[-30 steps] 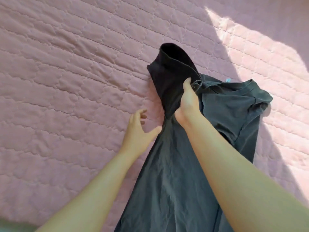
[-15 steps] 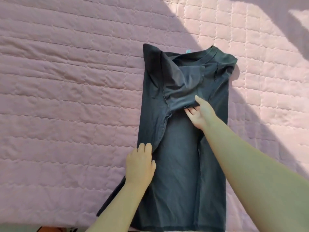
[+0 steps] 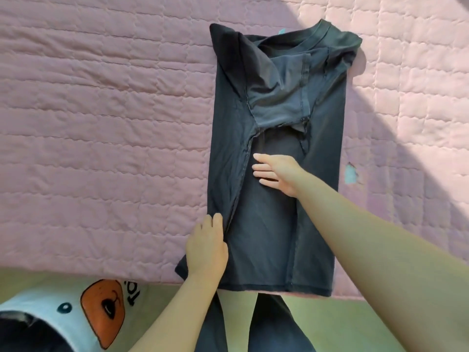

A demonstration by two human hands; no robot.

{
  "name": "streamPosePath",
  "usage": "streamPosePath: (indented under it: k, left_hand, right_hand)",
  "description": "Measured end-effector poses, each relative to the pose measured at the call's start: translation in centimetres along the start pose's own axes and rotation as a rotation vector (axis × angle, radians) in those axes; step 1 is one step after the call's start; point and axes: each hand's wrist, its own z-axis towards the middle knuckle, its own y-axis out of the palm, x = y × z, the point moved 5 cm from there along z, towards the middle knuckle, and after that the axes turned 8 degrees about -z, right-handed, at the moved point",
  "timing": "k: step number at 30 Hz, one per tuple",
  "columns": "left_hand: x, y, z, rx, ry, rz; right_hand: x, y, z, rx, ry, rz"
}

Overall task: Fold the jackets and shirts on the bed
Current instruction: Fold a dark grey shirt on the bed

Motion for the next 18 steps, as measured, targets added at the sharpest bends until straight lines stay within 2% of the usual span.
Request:
streamPosePath:
  k: [4,7,11,13,15,18]
  left_hand:
    - [-2.9,1.2,-2.1,0.077,-0.034,-0.037]
    - [-2.3,2.2,-3.6,0.010,-0.001,-0.097]
    - [0.1,3.1,-4.8,-0.008,0.097,-0.095]
    - [0.3,3.4,-5.6,0.073,0.107,-0.048]
    - [-0.4,3.6,-6.3,0.137,0.034,-0.062]
    - [-1.3,4.0,-7.3,0.109,0.019,-0.163]
  right_hand:
    - [2.6,4.2,-1.5,-0.084,0.048,-0.184]
    - [4.0,6.5,-2.1,-0.123,0.086,-0.212]
    - [6.5,7.7,-3.1,-0.073,0.105,-0.348]
    - [8.1,7.8,-3.8,-0.090,0.130,-0.327]
    - [9.6,7.7,-4.5,-0.111,0.152,-0.278]
    - [11.7,7.3,-4.9,-0.129,0.133,-0.267]
